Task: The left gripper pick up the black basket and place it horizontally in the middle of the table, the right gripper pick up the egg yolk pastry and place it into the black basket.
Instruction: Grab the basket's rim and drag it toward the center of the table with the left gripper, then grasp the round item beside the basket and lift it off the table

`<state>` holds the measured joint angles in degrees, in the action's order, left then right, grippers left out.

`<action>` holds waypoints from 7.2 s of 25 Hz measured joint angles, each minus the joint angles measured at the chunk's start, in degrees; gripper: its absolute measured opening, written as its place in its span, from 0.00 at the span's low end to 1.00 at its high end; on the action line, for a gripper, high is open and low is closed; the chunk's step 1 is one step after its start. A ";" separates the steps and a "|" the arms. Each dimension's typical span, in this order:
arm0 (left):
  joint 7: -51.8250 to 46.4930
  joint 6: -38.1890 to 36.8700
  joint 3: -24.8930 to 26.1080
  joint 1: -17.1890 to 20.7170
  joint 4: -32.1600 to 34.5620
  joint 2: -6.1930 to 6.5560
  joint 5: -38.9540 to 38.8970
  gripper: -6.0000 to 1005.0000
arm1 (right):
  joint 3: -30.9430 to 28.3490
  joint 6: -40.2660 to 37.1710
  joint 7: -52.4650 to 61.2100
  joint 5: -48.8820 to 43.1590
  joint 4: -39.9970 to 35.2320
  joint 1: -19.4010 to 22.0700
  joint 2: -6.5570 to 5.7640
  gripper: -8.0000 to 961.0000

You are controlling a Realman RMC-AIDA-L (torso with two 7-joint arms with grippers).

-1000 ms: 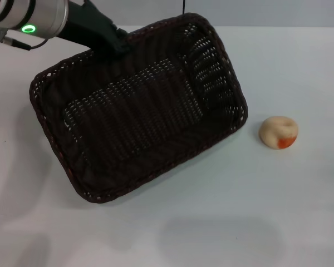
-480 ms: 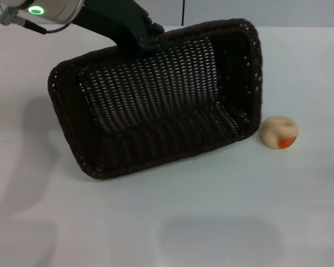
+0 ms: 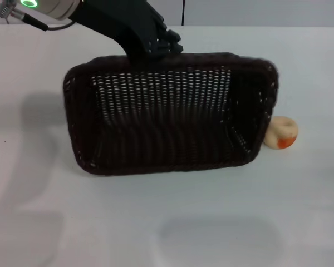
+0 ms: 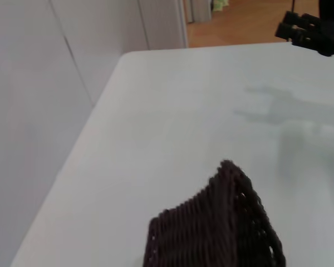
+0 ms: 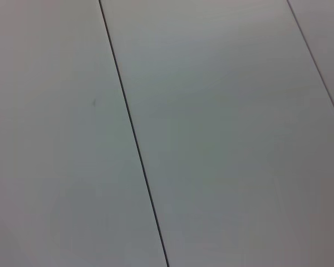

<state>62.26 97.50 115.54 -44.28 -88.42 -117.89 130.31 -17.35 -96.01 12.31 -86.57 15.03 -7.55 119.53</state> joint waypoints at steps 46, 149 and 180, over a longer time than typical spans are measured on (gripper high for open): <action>6.06 -11.22 -0.37 -6.01 23.89 0.21 -0.75 0.03 | 1.61 0.21 0.00 -0.01 0.00 -0.58 -0.06 0.88; 102.30 -35.49 10.82 23.72 66.78 -0.33 -102.92 0.82 | 19.41 28.88 -0.07 -5.44 3.64 -14.41 -0.03 0.82; 102.37 -36.31 10.76 23.72 66.80 -0.24 -102.61 0.82 | 18.79 19.99 -0.52 -5.56 3.55 -11.67 -0.19 0.02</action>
<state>164.62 61.19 126.30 -20.57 -21.62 -118.12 27.70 1.43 -76.02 11.78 -92.13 18.58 -19.23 119.35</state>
